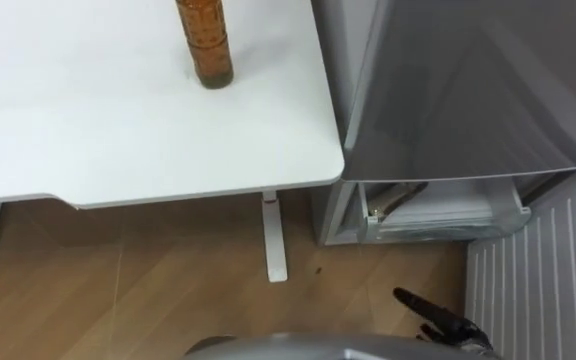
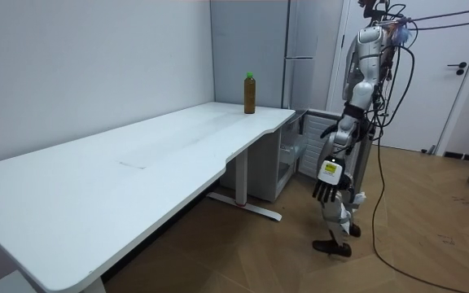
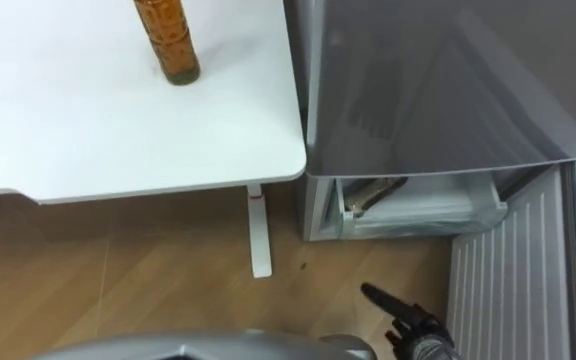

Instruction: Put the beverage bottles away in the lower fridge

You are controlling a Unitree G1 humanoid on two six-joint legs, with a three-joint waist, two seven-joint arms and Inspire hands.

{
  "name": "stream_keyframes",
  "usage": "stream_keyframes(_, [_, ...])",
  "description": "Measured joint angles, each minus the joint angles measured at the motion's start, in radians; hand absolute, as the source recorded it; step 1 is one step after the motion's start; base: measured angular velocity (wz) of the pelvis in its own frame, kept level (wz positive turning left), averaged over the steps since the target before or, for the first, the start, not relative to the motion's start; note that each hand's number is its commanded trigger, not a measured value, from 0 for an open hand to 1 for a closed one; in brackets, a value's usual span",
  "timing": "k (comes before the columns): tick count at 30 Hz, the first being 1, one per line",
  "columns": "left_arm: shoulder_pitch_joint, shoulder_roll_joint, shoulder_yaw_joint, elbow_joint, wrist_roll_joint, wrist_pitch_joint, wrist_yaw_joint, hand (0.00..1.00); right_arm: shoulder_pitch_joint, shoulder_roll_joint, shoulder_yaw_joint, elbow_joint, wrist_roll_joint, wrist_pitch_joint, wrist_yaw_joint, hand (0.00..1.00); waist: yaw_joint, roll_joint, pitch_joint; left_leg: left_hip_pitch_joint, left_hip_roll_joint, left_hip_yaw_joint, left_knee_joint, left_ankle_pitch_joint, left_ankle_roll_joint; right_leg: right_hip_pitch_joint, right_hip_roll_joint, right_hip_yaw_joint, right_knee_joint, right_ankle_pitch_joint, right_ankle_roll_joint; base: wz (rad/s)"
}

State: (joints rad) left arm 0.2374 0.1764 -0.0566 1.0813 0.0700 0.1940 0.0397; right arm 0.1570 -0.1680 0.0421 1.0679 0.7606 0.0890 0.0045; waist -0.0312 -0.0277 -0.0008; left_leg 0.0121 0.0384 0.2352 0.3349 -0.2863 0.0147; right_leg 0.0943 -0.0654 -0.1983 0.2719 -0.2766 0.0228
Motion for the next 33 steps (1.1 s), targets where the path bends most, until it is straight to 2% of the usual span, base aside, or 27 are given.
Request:
stream_keyframes(2, [0.003,-0.002,0.021,0.009,0.004,0.000,0.000,0.00,-0.005,0.000,-0.006,0.047,-0.155,0.009,0.008,0.00,0.002,-0.004,0.0009,0.001,0.000,-0.008,-0.007,-0.001,0.000,0.012,0.004,-0.003,-0.018,0.007,0.000,0.04])
stream_keyframes(5, [0.018,-0.007,0.064,0.041,0.009,0.009,-0.001,0.00,0.001,-0.001,-0.025,0.117,-0.268,0.020,0.009,0.00,0.009,-0.003,0.0012,0.001,-0.001,-0.027,-0.009,-0.001,0.001,0.030,0.011,-0.008,-0.050,0.021,0.001,0.06])
stream_keyframes(9, [0.044,-0.011,0.088,0.043,0.006,0.040,0.000,0.00,-0.005,-0.007,-0.025,0.159,-0.268,0.021,0.022,0.00,0.011,-0.001,0.0013,0.002,-0.001,-0.042,-0.010,-0.001,0.000,0.035,0.018,-0.009,-0.071,0.033,-0.002,-0.01])
stream_keyframes(14, [0.043,-0.014,0.115,0.047,0.008,0.039,-0.005,0.00,-0.027,-0.007,-0.034,0.188,-0.314,0.023,0.050,0.00,0.012,0.003,0.0025,0.009,-0.001,-0.060,-0.008,-0.001,0.000,0.052,0.017,-0.039,-0.069,0.034,-0.003,0.12])
stream_keyframes(19, [0.032,-0.031,0.112,0.043,-0.004,0.035,-0.004,0.00,-0.047,-0.015,-0.015,0.194,-0.351,0.022,0.050,0.00,0.018,0.014,0.0036,0.010,0.000,-0.059,-0.009,-0.001,-0.001,0.056,0.018,-0.038,-0.070,0.034,-0.003,0.00])
stream_keyframes(22, [0.033,-0.039,0.115,0.051,-0.085,0.035,0.003,0.00,-0.053,-0.016,-0.015,0.196,-0.352,0.023,0.041,0.00,0.018,0.019,0.0050,0.008,0.000,-0.060,-0.008,-0.001,-0.001,0.054,0.017,-0.037,-0.070,0.034,-0.003,0.00])
stream_keyframes(25, [0.033,-0.048,0.161,0.059,-0.204,0.036,0.025,0.00,-0.055,-0.015,-0.019,0.207,-0.351,0.023,0.041,0.00,0.027,0.022,0.0052,0.008,-0.002,-0.068,-0.007,-0.001,-0.001,0.055,0.018,-0.033,-0.070,0.034,-0.003,0.01])
stream_keyframes(27, [0.033,-0.048,0.196,0.056,-0.282,0.033,0.049,0.00,-0.055,-0.016,-0.022,0.213,-0.349,0.023,0.041,0.00,0.029,0.022,0.0062,0.011,-0.011,-0.087,-0.007,-0.001,-0.001,0.066,0.016,-0.051,-0.071,0.034,-0.003,0.16])
stream_keyframes(30, [0.033,-0.050,0.303,0.031,-0.432,0.002,0.128,0.00,-0.056,-0.020,-0.027,0.225,-0.350,0.022,0.042,0.00,0.046,0.025,0.0070,0.021,-0.017,-0.108,-0.007,-0.001,0.000,0.083,0.016,-0.061,-0.074,0.034,-0.003,0.17])
stream_keyframes(33, [0.030,-0.049,0.391,-0.027,-0.530,-0.021,0.211,0.00,-0.047,-0.022,-0.036,0.225,-0.363,0.022,0.042,0.00,0.068,0.025,0.0074,0.023,-0.020,-0.112,-0.008,0.000,-0.001,0.085,0.016,-0.065,-0.074,0.034,-0.003,0.02])
